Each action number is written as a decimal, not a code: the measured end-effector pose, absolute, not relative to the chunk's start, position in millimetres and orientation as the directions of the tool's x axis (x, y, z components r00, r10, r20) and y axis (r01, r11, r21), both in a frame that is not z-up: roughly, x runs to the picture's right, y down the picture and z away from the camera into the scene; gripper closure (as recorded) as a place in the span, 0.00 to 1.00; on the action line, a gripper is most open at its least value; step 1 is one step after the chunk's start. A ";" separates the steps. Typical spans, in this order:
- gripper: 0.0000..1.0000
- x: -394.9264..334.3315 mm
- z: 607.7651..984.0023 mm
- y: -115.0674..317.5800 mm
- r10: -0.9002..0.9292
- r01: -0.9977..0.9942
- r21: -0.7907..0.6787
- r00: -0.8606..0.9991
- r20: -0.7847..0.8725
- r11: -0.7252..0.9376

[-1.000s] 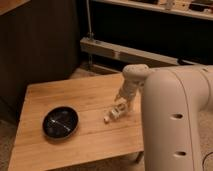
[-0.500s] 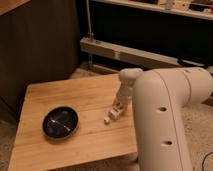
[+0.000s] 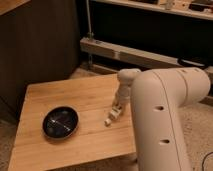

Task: Place the bottle in the ceramic bowl

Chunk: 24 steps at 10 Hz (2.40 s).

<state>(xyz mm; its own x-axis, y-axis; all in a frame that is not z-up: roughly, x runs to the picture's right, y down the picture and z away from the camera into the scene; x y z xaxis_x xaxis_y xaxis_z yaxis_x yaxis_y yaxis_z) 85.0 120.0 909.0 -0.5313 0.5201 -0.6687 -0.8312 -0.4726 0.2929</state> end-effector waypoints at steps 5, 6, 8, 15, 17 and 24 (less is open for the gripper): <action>1.00 9.5 855.4 73.9 0.721 -0.943 0.161 -0.327 -0.611 -0.291; 1.00 -11.3 839.8 60.7 0.753 -0.961 0.131 -0.274 -0.598 -0.245; 1.00 -67.3 805.7 30.6 0.815 -0.990 0.054 -0.141 -0.563 -0.133; 1.00 -251.6 779.0 -13.6 0.862 -0.937 -0.256 0.325 -0.389 0.238; 1.00 -285.2 784.9 -4.0 0.831 -0.872 -0.369 0.447 -0.330 0.323; 0.94 -265.1 802.4 42.7 0.794 -0.819 -0.449 0.519 -0.318 0.356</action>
<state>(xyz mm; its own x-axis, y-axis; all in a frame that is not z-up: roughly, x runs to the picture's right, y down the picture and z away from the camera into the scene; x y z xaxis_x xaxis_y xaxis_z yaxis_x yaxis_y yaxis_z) -265.1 42.7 802.4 0.5188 0.7937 -0.3177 -0.8195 0.3558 -0.4493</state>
